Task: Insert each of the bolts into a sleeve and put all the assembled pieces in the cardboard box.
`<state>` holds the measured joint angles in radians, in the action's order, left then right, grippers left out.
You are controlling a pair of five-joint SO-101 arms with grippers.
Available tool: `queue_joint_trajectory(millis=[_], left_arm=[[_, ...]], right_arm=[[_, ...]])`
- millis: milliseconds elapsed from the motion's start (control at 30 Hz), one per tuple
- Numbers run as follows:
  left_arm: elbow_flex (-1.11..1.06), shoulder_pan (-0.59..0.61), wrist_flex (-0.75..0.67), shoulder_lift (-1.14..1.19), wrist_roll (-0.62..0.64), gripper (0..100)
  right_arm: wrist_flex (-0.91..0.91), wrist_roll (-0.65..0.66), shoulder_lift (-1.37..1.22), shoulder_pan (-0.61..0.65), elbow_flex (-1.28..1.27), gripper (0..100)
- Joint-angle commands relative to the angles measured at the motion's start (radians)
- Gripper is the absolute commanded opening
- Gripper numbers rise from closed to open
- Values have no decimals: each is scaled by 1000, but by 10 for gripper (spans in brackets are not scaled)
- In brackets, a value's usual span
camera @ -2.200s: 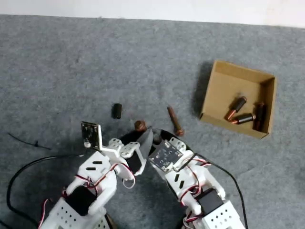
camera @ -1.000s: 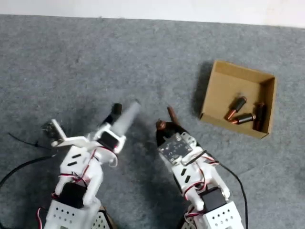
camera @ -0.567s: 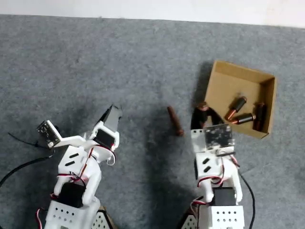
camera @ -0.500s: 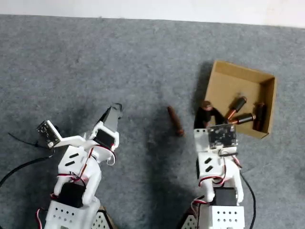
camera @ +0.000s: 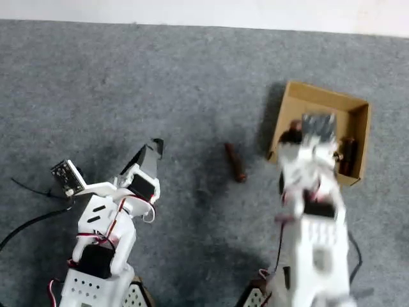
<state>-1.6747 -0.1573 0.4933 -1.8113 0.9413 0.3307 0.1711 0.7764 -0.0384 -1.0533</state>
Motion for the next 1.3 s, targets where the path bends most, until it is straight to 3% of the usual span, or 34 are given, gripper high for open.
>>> queue_joint_trajectory(millis=[0, 133, 300, 433, 567, 900, 1033, 1267], left_arm=[[-21, 13, -17, -16, -6, 8], [-21, 13, -17, -15, -6, 8], [-21, 13, -9, -15, -6, 10], [-21, 13, 0, -15, -6, 10], [-21, 13, 2, -15, -8, 10], [-21, 73, -2, -15, -6, 10], [-21, 139, -2, -15, -2, 10], [-19, 153, -2, -16, -2, 10]], right_arm=[[-35, -112, -398, -65, 332, 9], [-33, -161, -680, -114, 530, 9], [28, -158, -851, -136, 656, 23], [159, -157, -911, -124, 699, 156], [170, -140, -949, -77, 727, 268], [282, -80, -825, 21, 727, 271], [343, -80, -705, 107, 680, 271], [349, -80, -558, 338, 506, 271]])
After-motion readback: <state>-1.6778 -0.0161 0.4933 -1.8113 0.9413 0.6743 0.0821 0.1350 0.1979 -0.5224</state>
